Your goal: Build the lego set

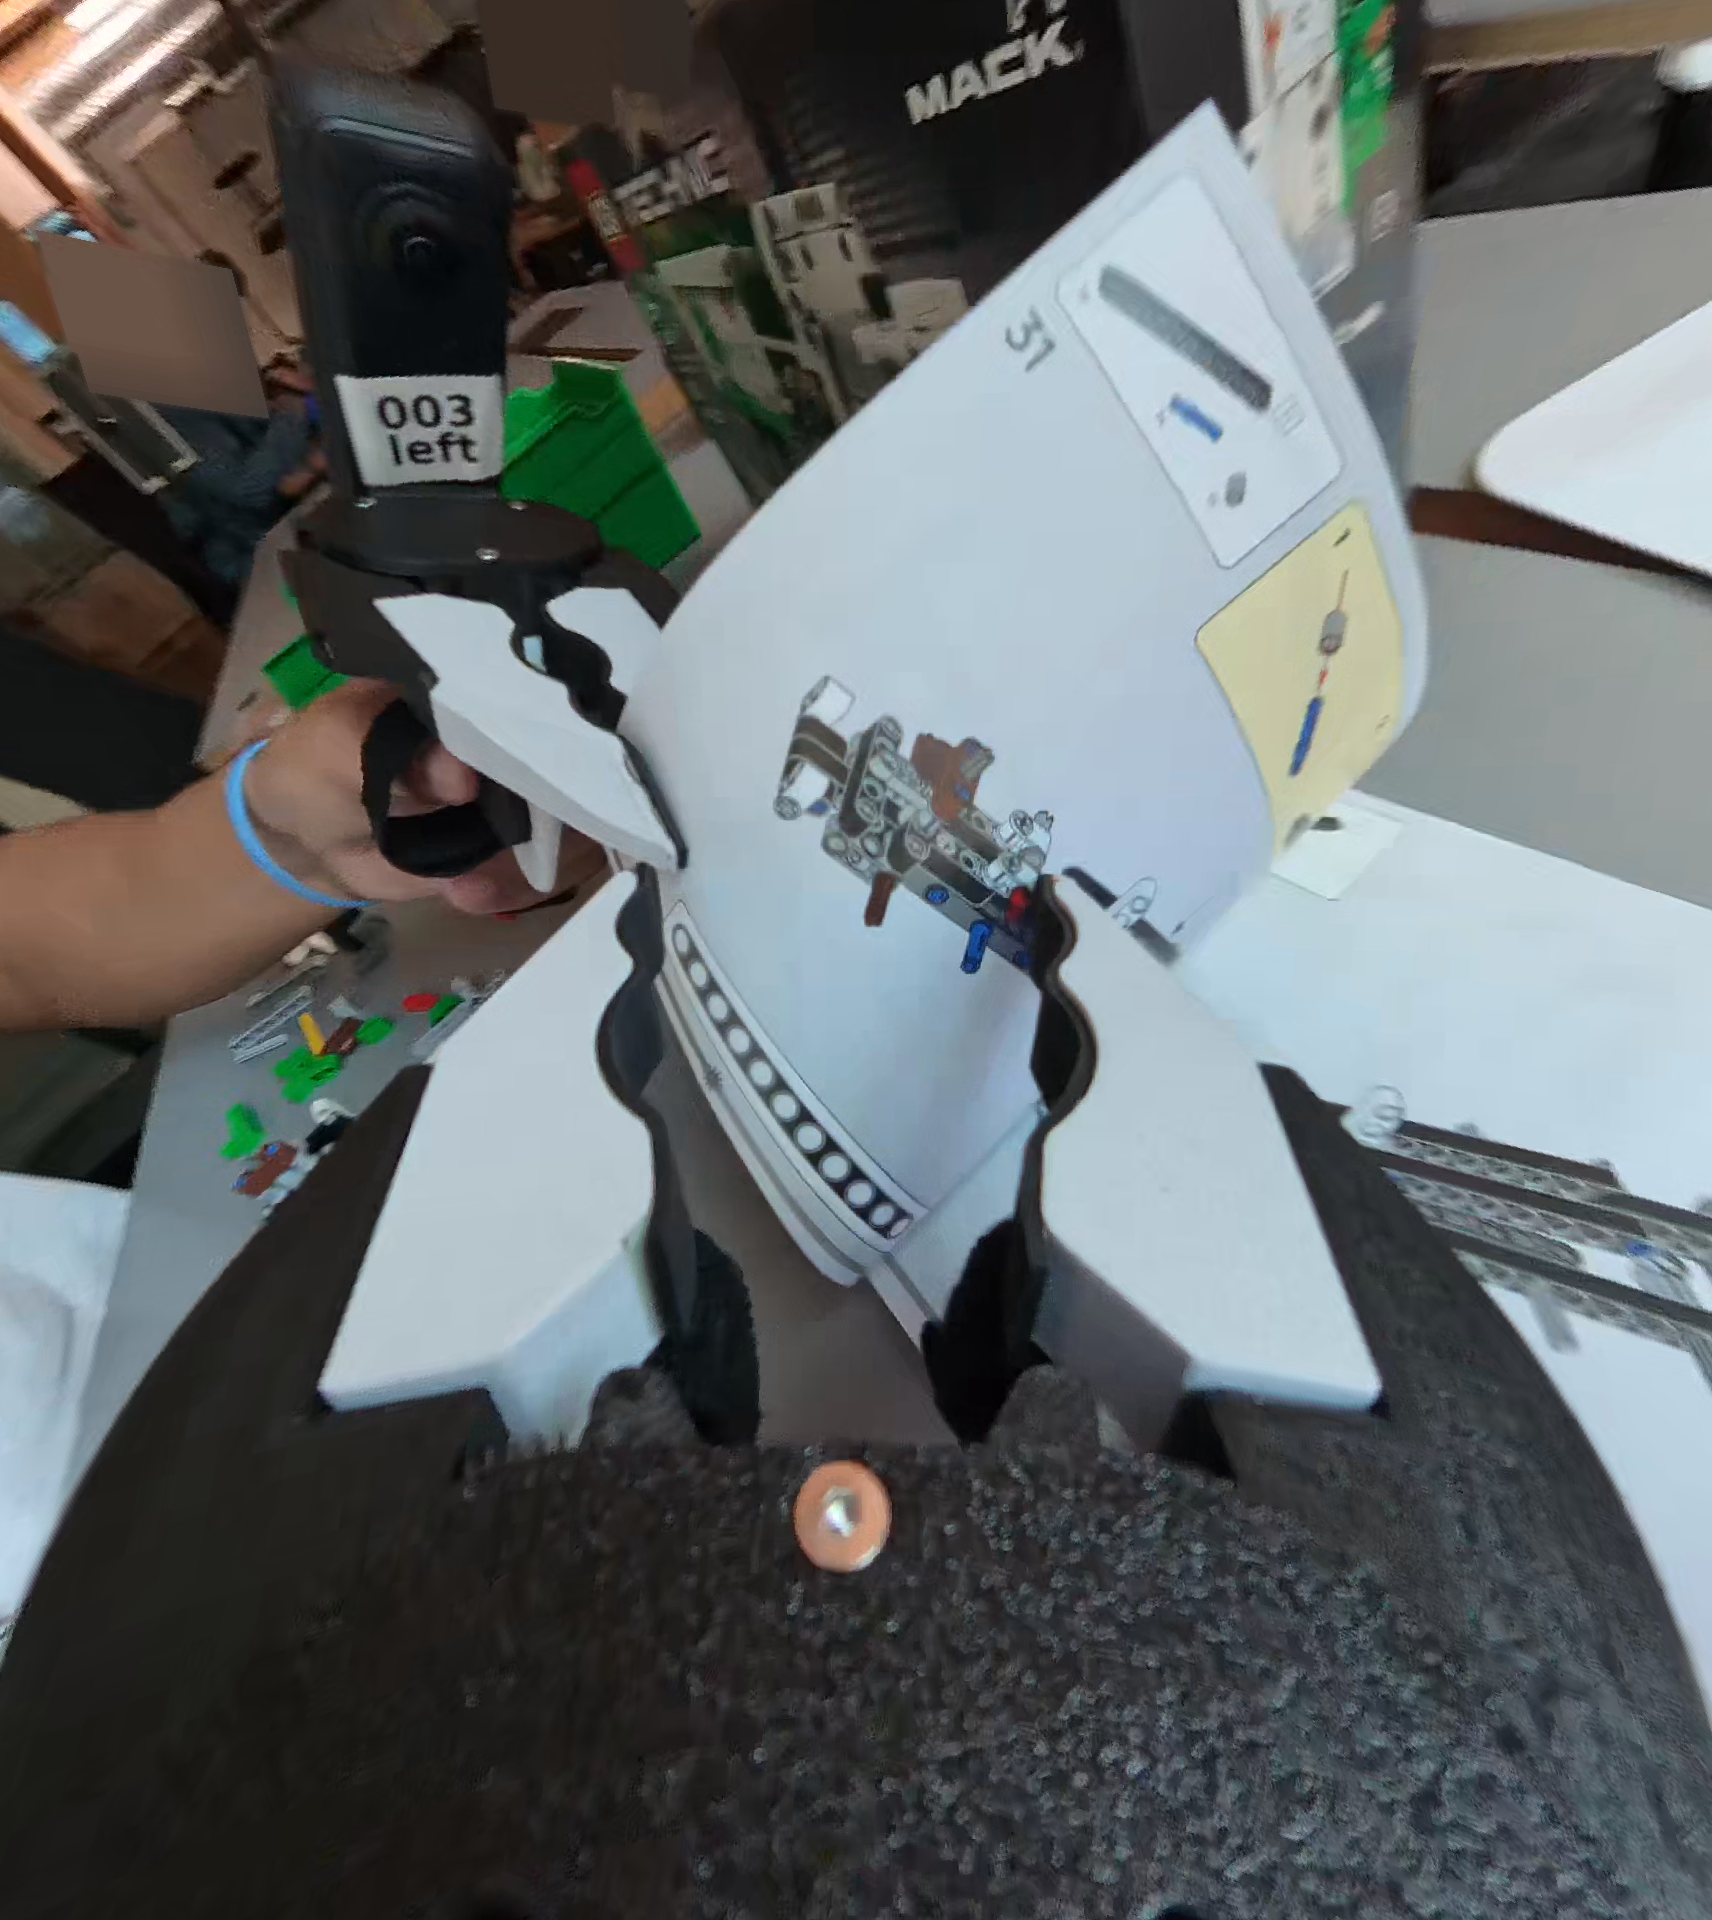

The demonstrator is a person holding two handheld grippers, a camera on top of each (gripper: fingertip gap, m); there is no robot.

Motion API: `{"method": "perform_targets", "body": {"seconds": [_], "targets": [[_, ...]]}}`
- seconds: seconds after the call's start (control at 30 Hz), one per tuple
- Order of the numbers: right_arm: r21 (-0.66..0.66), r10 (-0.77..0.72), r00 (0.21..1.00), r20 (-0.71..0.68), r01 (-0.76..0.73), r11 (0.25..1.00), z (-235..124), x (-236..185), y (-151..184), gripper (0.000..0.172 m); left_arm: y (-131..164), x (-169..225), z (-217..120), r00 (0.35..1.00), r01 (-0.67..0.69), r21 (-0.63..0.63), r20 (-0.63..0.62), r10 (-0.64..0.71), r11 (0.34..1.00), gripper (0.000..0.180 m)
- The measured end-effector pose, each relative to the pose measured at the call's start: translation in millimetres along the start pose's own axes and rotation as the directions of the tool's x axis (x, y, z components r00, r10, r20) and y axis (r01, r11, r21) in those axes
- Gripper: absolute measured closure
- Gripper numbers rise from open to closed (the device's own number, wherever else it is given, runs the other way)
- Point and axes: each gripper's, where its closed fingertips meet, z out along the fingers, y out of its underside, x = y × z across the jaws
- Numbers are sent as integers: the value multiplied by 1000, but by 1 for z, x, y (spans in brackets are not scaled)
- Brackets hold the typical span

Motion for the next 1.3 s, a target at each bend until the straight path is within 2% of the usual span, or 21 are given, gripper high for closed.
{"method": "perform_targets", "body": {"seconds": [0.07,0.13,0.17,0.27,0.33,0.47,0.57,0.73,0.83,0.93,1.03,1.3], "targets": [[-36,5,994,109,-1,999,9,-12,10,110,0,8,-6,998,38,26,-56,-37,999,180],[-47,-23,990,136,29,998,15,-17,18,114,4,11,-7,995,56,10,-82,-55,998,179],[-46,-37,988,153,44,998,16,-21,20,124,6,12,-6,994,60,0,-90,-60,998,177],[-28,-96,987,130,100,995,18,-22,22,145,8,10,-5,992,87,3,-94,-86,996,167],[-20,-102,986,129,105,994,16,-23,23,150,7,11,-7,987,121,32,-114,-117,992,165],[24,-88,985,147,85,996,9,-23,21,151,-1,5,-17,977,186,131,-131,-169,974,165],[51,-26,978,207,16,999,4,-25,19,151,-5,1,-24,977,190,173,-132,-168,967,174],[67,29,961,275,-50,996,3,-27,17,149,4,2,-24,991,90,104,-108,-79,991,177],[70,43,956,290,-66,995,2,-27,17,148,2,1,-28,998,10,94,-69,-3,996,180],[82,44,953,300,-71,994,0,-26,15,148,0,6,-31,995,-47,77,-85,53,996,180],[88,45,946,320,-77,993,-2,-27,14,148,-4,15,-29,988,-54,63,-141,63,997,178],[97,39,939,341,-77,992,-5,-28,14,147,-11,20,-21,984,-53,41,-166,59,998,180]]}}
